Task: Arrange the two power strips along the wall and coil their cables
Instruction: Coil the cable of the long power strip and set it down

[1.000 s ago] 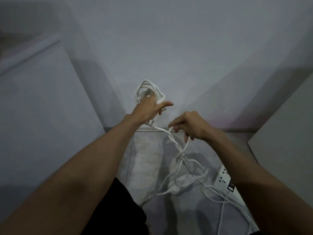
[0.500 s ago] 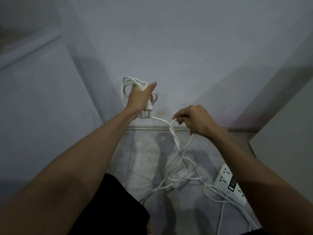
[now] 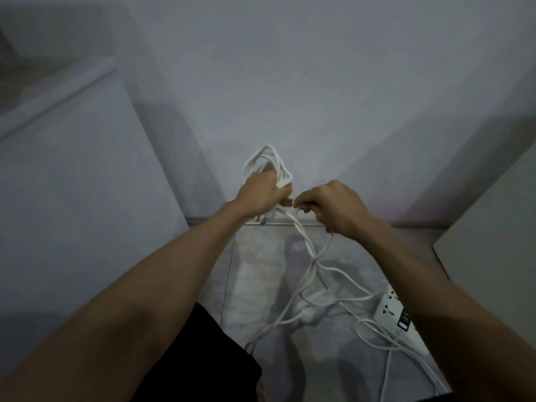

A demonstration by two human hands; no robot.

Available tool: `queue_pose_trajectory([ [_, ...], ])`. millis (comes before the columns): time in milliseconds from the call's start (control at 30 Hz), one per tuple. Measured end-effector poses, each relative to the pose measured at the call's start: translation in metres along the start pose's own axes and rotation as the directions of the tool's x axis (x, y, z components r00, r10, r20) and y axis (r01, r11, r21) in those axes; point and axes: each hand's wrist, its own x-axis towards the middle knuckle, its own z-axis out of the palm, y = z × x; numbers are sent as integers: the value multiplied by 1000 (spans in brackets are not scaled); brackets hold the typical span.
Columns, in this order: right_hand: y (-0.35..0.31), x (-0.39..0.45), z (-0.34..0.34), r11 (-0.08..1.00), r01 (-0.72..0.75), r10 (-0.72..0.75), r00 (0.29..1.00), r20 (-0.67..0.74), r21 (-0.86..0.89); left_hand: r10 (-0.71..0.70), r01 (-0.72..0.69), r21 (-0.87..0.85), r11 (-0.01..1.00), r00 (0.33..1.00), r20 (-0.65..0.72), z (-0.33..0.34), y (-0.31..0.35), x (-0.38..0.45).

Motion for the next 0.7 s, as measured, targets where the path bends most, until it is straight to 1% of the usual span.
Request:
queue_pose_trajectory([
  [33, -2, 0, -1, 1000, 2, -2, 1000, -8, -2, 34, -36, 149, 988, 999, 15, 4, 0, 0],
  [67, -2, 0, -3, 1000, -4, 4, 1000, -22, 2, 43, -52, 238, 970, 998, 43, 7, -1, 1],
  [100, 0, -1, -4, 1000, -14, 14, 999, -30, 3, 52, -72, 277, 958, 996, 77, 10, -3, 1],
  [133, 1, -2, -6, 1000, -25, 25, 999, -30, 0, 48, -79, 279, 957, 992, 115, 12, -6, 2],
  [200, 5, -5, -8, 999, -48, 48, 999, -24, -3, 19, -59, 224, 973, 984, 178, 14, -10, 0],
  [267, 9, -7, -9, 996, -74, 76, 996, -50, 40, -6, -27, 159, 987, 979, 204, 12, -10, -3],
  [367, 21, -7, -1, 961, -145, 174, 979, -110, 235, -29, 25, 22, 999, 977, 213, 4, -10, -3],
  [433, 28, -7, 8, 921, -204, 256, 959, -121, 331, -46, 56, -31, 998, 965, 257, -1, -7, -4],
  [500, 32, -8, 18, 895, -255, 316, 942, -116, 365, -95, 108, -20, 994, 941, 323, -5, -2, -2],
  [600, 38, -10, 30, 878, -311, 371, 922, -107, 364, -195, 214, 5, 977, 880, 434, -8, 9, -1],
  [633, 40, -10, 33, 874, -326, 385, 917, -105, 360, -204, 240, -20, 971, 865, 458, -8, 13, -3],
  [700, 45, -12, 39, 855, -341, 410, 905, -109, 391, -189, 271, -114, 956, 864, 466, -6, 22, -8],
])
